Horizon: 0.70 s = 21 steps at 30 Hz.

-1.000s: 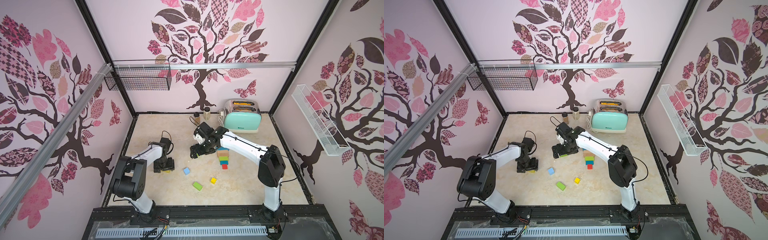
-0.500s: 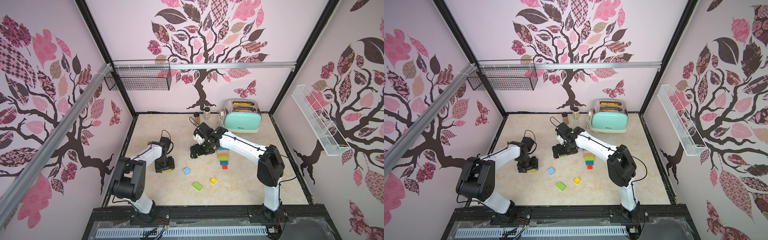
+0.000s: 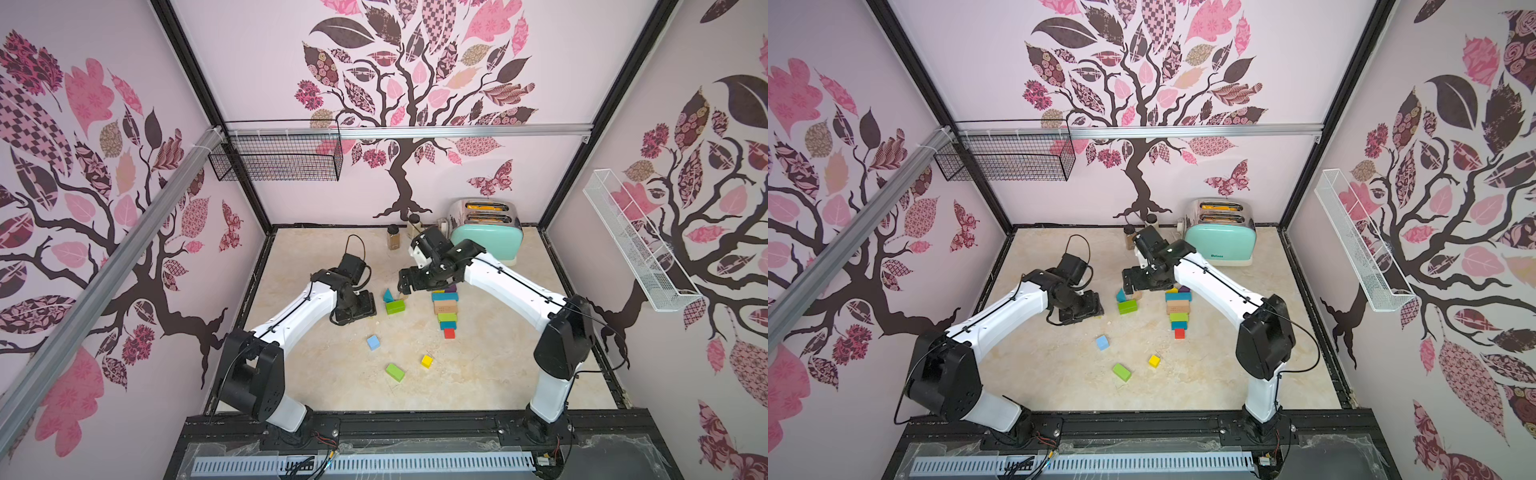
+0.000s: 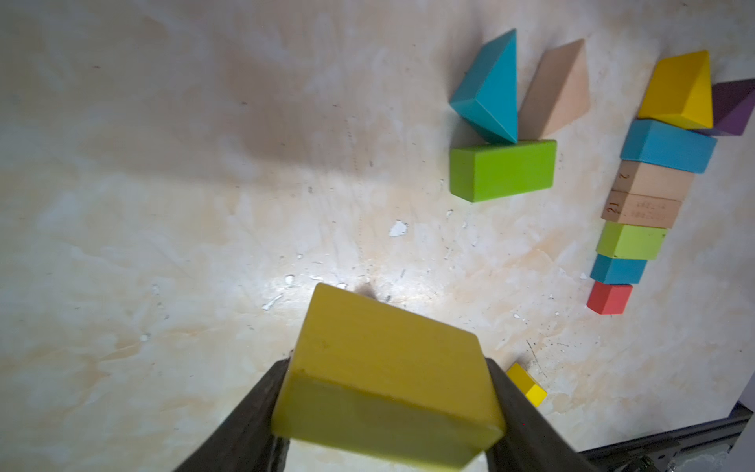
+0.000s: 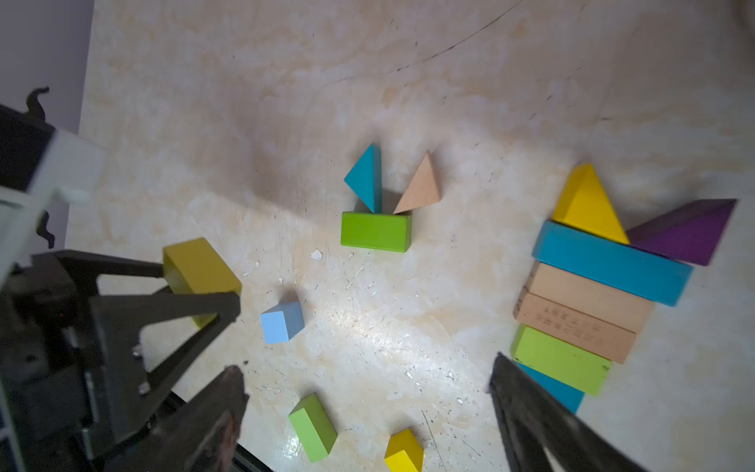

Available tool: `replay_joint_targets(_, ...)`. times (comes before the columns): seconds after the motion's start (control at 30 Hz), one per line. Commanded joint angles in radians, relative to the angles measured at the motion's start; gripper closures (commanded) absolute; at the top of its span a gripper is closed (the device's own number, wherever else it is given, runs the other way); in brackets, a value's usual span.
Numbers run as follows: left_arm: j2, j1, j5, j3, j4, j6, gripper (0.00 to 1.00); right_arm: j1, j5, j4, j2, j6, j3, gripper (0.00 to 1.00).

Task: Assemble a carrot with building blocks
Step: Assemble the building block at the center of the board.

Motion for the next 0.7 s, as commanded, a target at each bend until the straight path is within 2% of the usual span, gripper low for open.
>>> replay_joint_targets(0.0, 0.054, -0.046, 0.025, 0.008, 0.057, -0.078, 0.43, -0.01, 0.037, -0.025, -0.041, 0.015, -0.01, 0.03)
replay_joint_targets(0.23, 0.188, -0.121, 0.04, 0.042, 0.141, -0.118, 0.44, -0.014, 0.013, -0.019, -0.053, 0.027, -0.052, 0.03)
replay_joint_targets(0.67, 0.4, -0.138, 0.002, 0.164, 0.177, -0.148, 0.42, -0.018, 0.001, -0.019, -0.055, -0.004, -0.067, 0.03)
